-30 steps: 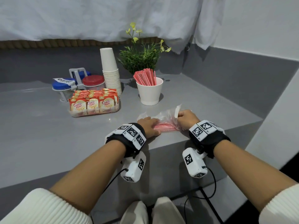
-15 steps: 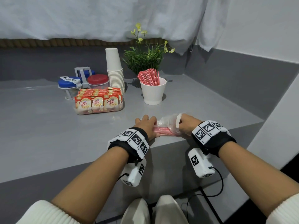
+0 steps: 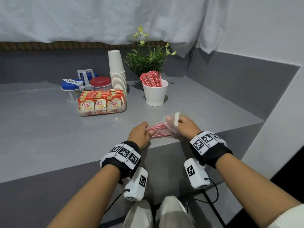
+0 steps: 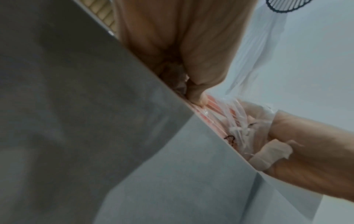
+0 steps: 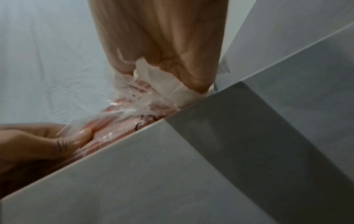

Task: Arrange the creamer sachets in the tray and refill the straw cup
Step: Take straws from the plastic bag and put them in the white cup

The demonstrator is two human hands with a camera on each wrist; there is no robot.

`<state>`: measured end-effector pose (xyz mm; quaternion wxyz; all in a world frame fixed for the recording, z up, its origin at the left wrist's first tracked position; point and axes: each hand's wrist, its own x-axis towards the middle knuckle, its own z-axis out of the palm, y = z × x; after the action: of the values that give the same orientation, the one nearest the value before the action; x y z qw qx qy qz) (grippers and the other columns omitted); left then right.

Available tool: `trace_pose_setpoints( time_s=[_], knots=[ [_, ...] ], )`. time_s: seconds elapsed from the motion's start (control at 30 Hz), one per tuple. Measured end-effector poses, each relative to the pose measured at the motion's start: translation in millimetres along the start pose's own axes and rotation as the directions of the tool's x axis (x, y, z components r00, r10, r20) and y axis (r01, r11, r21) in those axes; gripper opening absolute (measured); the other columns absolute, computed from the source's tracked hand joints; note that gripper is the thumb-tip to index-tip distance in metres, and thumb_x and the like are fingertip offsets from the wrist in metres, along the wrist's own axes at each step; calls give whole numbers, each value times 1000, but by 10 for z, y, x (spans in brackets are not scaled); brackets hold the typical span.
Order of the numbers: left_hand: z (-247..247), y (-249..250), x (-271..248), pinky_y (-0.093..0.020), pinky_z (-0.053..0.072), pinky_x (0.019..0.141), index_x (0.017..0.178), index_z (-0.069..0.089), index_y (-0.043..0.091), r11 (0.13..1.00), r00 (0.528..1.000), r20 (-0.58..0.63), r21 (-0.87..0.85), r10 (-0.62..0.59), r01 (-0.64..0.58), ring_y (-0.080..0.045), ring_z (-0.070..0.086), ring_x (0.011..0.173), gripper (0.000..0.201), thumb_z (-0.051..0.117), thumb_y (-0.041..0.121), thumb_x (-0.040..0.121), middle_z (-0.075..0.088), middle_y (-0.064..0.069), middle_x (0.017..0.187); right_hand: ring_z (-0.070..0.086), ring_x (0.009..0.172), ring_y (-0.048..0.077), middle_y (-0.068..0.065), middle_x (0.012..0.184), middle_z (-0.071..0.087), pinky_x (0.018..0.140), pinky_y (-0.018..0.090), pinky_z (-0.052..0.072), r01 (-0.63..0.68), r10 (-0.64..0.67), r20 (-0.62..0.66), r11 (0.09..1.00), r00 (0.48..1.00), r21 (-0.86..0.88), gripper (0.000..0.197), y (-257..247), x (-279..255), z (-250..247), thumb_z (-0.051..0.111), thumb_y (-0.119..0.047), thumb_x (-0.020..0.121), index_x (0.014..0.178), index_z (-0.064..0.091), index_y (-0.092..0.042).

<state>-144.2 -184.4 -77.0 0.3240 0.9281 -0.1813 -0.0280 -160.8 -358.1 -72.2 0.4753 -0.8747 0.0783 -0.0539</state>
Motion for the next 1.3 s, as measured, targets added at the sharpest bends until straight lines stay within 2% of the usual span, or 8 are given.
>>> trace_pose_setpoints(
  time_s=[0.13,0.23,0.37,0.53,0.9,1.07,1.2,1.3],
  knots=[
    [-8,-50,-20,-35,43,84,91,39,10,992,997,-48,-112,-64,58,-32,54,93,16,43,25,97,58,-18,102,68,86,27,11,104,65,66,33,60,-49,59,-37,972,998,230,29,-81,-30,159,62,-41,85,103,66,-19],
    [-22,-74,-48,-31,41,78,93,40,12,988,998,-48,-150,-35,28,-30,56,92,17,45,28,96,60,-15,102,65,94,29,8,103,67,82,43,56,-18,29,-46,973,999,232,31,-102,-3,167,62,-44,81,100,65,-21],
    [6,-68,-88,-27,39,74,102,44,15,994,998,-29,-84,64,-66,-23,55,91,33,58,40,86,58,-7,103,64,86,27,9,91,66,78,38,55,32,-10,-58,918,998,395,16,-112,-19,126,59,-9,88,102,64,-4],
    [63,-125,-42,-35,42,84,108,52,9,995,992,-85,51,93,-88,-28,54,99,33,53,37,90,60,-12,107,61,83,30,22,91,66,86,52,51,23,4,-62,900,998,435,10,-72,36,111,60,-1,86,86,68,-8],
    [55,-126,-21,-32,41,80,108,53,6,997,989,-125,10,83,-83,-26,56,96,30,45,31,95,62,-13,105,49,47,1,1,65,52,48,12,40,84,-59,-90,946,994,314,27,-141,156,-13,54,2,88,66,57,-14],
    [67,-127,1,-34,42,84,107,51,3,999,990,-131,20,52,-50,-30,56,99,29,44,29,96,62,-15,108,53,61,19,3,59,58,67,34,46,113,-31,-220,921,975,373,25,-151,245,-167,68,-10,80,58,58,-14],
    [93,-141,41,-35,43,84,107,51,5,999,987,-155,31,39,-35,-30,55,99,27,46,29,95,62,-15,108,44,33,3,-6,42,55,39,17,38,124,-5,-250,878,968,462,22,-163,261,-240,69,-11,80,63,56,-11],
    [111,-147,61,-38,45,85,109,47,8,999,985,-163,5,53,-53,-29,54,99,31,46,35,94,60,-13,110,48,38,5,-5,48,59,42,16,43,99,-7,-175,846,984,524,16,-215,219,-168,68,-10,80,69,57,-10]
  ],
)
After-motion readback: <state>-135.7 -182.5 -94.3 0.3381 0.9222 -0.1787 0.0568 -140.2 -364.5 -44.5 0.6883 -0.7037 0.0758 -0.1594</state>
